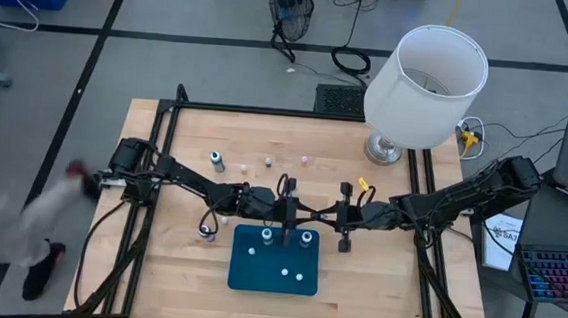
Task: Pick & Place food coloring
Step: Put the red food coloring bottle into the blue container
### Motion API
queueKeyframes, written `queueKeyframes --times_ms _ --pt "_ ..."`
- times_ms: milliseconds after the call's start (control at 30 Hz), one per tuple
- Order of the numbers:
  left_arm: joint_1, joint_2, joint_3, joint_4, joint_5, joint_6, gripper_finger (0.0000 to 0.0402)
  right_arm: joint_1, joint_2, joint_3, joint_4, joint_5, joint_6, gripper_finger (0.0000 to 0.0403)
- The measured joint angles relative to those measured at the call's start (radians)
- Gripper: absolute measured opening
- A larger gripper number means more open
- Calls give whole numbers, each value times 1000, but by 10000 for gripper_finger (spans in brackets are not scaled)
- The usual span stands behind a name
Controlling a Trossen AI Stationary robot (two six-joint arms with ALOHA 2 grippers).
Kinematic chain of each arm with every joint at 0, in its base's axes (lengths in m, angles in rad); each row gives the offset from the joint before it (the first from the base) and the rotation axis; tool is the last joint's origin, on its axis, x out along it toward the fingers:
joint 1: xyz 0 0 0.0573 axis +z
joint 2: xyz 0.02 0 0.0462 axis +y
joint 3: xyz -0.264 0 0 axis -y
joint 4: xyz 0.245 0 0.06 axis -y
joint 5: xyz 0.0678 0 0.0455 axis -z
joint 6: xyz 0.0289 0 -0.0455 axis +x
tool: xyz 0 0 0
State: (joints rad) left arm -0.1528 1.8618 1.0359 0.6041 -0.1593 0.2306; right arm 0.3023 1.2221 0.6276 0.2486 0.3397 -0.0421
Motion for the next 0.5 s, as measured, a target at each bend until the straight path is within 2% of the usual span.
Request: queueKeyframes --times_ms 133,267,500 --pt "-8 0 0 1 -11 83 72 0 0 0 0 -2 19 72" --pt "-37 -27 0 -25 -126 176 58 0 -2 2 0 -2 40 107" --pt "-67 -130 -4 -149 -197 155 55 0 -4 -2 -31 -2 52 127"
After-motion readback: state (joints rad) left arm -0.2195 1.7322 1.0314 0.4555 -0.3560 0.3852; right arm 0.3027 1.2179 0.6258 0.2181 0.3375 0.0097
